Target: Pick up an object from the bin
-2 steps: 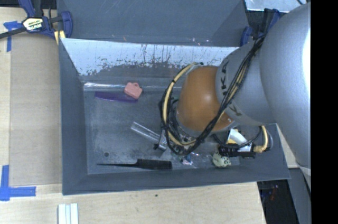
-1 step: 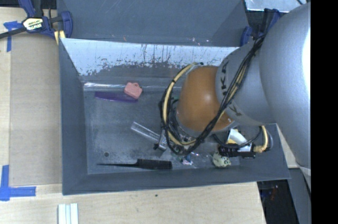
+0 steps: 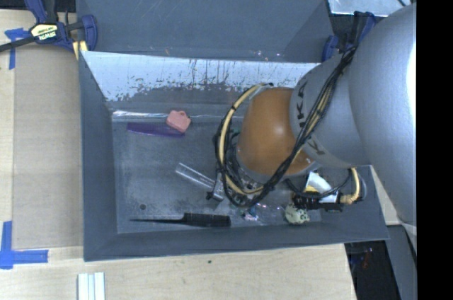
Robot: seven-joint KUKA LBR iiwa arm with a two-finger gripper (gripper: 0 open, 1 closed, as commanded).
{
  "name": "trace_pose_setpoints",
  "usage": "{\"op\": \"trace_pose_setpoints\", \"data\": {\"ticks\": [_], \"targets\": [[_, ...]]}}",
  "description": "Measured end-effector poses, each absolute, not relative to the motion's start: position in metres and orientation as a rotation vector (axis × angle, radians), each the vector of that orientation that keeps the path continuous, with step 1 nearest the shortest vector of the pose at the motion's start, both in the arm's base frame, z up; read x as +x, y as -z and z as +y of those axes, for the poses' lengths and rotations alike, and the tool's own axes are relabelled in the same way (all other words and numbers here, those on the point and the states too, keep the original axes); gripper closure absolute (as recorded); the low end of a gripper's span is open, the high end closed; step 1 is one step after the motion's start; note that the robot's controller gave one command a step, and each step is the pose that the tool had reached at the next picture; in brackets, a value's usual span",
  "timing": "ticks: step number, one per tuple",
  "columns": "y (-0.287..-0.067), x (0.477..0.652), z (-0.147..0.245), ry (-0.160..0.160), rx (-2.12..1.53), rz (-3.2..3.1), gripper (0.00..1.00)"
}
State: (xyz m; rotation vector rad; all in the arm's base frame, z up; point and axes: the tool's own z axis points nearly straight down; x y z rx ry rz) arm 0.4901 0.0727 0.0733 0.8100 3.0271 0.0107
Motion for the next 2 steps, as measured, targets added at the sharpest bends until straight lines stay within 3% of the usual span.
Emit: {"op": "trace_pose_setpoints", "data": {"ticks": [1,2], "targets": [[-0.088,0.49,0.072,-0.01,0.811,3.027,1.0],[-0.127,0.488,0.072,-0.005,0.811,3.034,1.0]]}}
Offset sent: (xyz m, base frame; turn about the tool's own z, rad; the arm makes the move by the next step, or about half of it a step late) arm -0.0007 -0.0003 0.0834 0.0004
